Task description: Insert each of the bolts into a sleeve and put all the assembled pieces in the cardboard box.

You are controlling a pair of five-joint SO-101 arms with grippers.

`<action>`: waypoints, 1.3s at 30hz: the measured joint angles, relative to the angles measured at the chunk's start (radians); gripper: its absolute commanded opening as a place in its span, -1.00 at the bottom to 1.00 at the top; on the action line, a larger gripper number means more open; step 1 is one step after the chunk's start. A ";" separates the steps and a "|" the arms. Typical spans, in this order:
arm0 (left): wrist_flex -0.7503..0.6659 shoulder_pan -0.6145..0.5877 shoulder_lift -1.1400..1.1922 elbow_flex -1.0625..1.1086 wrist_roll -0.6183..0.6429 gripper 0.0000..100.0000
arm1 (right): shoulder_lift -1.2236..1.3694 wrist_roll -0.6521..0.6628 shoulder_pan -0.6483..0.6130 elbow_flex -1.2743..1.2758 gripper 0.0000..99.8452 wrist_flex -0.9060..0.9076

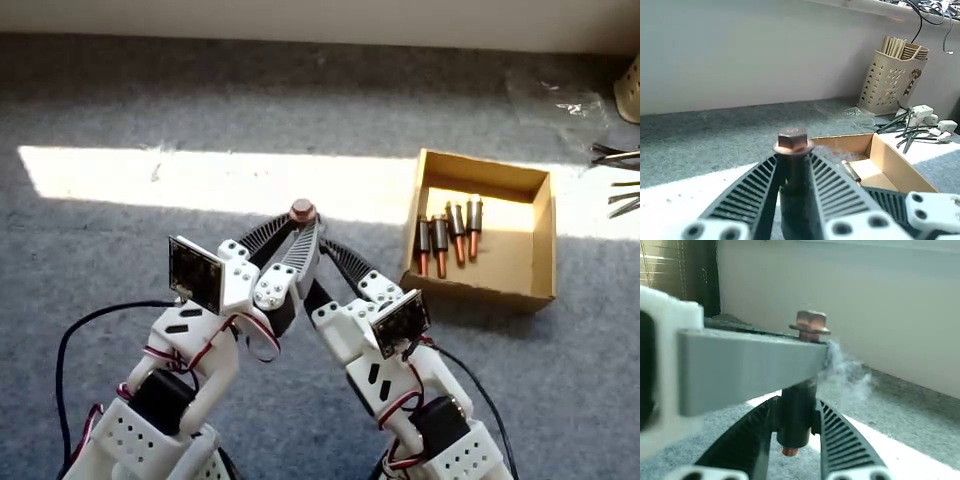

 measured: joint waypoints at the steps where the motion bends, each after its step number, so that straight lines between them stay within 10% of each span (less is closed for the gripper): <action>1: 0.000 0.000 0.000 0.012 0.000 -0.99 | 0.000 0.000 0.000 0.000 -0.95 0.000; 10: 0.000 0.000 -0.002 0.025 0.000 -0.62 | 0.002 0.000 0.006 0.000 -0.95 0.000; 39: 0.002 -0.146 -0.002 -0.063 0.000 -0.61 | 0.000 0.002 0.003 0.000 -0.95 0.021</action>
